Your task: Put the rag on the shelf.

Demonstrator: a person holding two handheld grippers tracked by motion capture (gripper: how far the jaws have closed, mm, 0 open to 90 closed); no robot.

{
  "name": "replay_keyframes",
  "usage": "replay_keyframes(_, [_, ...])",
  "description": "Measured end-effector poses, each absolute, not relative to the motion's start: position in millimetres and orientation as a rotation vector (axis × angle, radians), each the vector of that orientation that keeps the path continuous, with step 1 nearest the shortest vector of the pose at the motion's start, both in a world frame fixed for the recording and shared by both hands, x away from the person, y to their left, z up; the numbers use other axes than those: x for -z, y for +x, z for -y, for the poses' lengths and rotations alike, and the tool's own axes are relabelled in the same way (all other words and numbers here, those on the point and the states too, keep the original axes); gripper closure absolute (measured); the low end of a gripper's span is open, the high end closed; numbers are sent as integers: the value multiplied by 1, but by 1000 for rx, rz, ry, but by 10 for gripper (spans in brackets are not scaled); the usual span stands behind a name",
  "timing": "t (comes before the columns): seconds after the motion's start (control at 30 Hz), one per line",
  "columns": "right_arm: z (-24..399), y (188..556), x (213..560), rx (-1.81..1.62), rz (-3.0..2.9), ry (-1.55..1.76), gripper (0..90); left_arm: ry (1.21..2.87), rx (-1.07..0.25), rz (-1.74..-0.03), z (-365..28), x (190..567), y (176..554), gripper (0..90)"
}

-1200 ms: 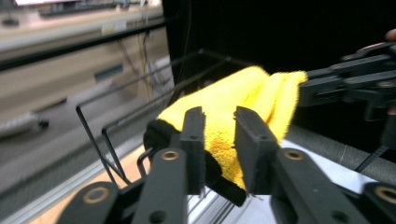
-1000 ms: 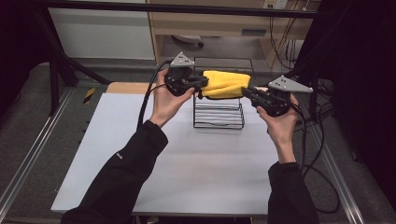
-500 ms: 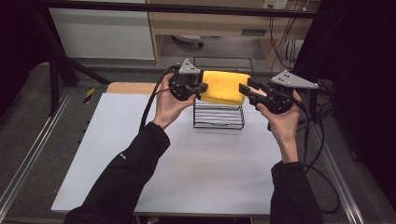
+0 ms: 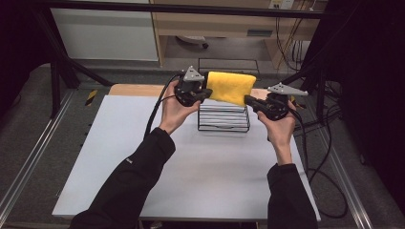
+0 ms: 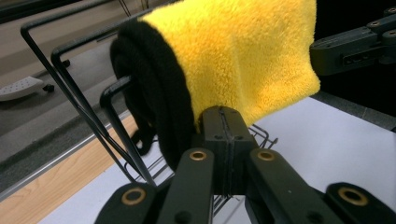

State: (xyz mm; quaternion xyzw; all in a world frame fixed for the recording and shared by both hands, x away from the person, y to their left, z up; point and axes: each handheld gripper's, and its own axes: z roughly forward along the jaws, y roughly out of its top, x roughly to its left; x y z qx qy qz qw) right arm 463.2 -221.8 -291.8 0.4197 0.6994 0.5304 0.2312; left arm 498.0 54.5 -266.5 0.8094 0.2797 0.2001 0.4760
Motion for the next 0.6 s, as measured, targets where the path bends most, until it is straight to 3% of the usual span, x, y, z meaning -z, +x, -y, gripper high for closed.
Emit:
replay_keyframes(0.3, [221,464,292,-1454,-1914,1111,823,1965,-456,-682,-57,267,499,886])
replay_keyframes(0.6, [222,446,274,-1503,-1923,1052,643,1952,-430,-651,-67,259,483,745])
